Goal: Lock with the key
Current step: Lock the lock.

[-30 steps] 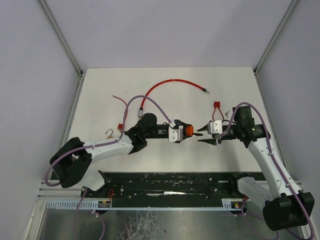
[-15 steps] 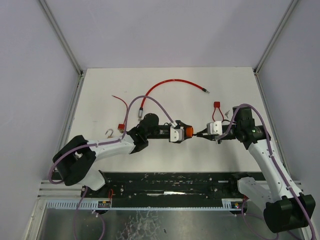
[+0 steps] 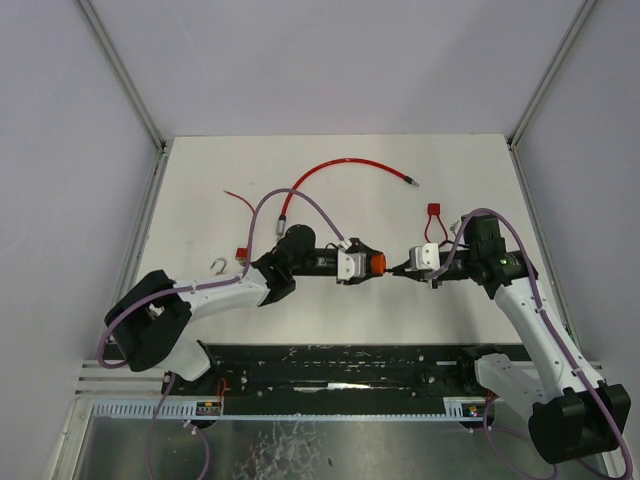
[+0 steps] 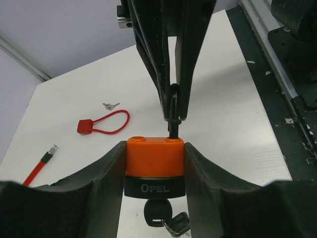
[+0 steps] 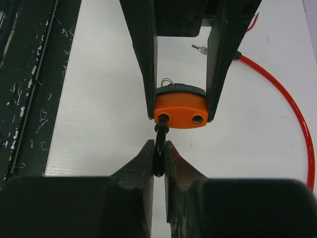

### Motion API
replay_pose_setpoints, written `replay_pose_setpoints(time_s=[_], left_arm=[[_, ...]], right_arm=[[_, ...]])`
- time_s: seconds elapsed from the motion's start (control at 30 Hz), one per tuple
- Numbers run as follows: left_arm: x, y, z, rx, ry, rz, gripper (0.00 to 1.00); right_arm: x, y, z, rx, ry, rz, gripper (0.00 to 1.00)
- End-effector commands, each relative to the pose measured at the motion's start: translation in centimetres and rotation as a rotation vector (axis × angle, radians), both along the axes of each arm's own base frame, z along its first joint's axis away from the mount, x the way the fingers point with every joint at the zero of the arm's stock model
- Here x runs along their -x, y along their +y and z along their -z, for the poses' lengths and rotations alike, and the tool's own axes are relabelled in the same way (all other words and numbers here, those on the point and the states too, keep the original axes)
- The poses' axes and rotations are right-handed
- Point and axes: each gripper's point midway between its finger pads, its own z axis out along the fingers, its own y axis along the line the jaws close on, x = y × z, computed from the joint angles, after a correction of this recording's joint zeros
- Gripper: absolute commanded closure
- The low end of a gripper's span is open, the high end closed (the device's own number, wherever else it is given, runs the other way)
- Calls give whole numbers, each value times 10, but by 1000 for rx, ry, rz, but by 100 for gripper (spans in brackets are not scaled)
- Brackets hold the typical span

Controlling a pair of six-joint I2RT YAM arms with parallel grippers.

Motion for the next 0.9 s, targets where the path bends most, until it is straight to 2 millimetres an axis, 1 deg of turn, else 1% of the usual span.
replay_pose_setpoints(time_s=[0.0,0.03,0.07,0.1,0.13,0.17,0.2,0.27,0.37,0.43,0.5,0.57,0.67,0.73,0.8,0.87], left_arm=[[1,-2,-42,119,-70,22,100],[1,-2,-42,120,-58,22,98],[0,-2,-42,120,-40,24,90],[0,-2,-44,123,-23,28,79],[-1,-1,-46,129,2,24,65],[-3,1,-47,135,24,17,54],[-4,4,-49,140,38,12,46],[-11,12,-54,168,56,-22,35],[-15,27,-71,238,69,-50,22],[-16,34,-73,249,64,-62,18],[-18,36,-73,251,80,-69,17],[-16,34,-69,240,106,-39,17],[-8,29,-56,191,153,40,18],[-6,26,-47,153,182,75,21],[-9,22,-38,122,214,73,23],[-11,19,-32,104,237,83,24]], right_arm=[[2,5,-9,-13,-11,-18,94],[5,6,-13,-23,-5,-29,99],[8,7,-17,-31,2,-37,100],[10,7,-21,-37,13,-38,100],[10,7,-25,-42,32,-28,100],[8,8,-30,-51,50,-13,100],[7,8,-34,-58,75,5,100],[1,9,-41,-73,130,49,100],[-10,7,-47,-100,220,128,100],[-13,6,-51,-115,266,156,100],[-15,5,-55,-138,302,171,100],[-15,4,-57,-156,337,177,100],[-15,3,-55,-156,340,175,100],[-16,1,-52,-146,332,186,100],[-15,0,-51,-141,325,186,100],[-10,1,-50,-139,315,157,100]])
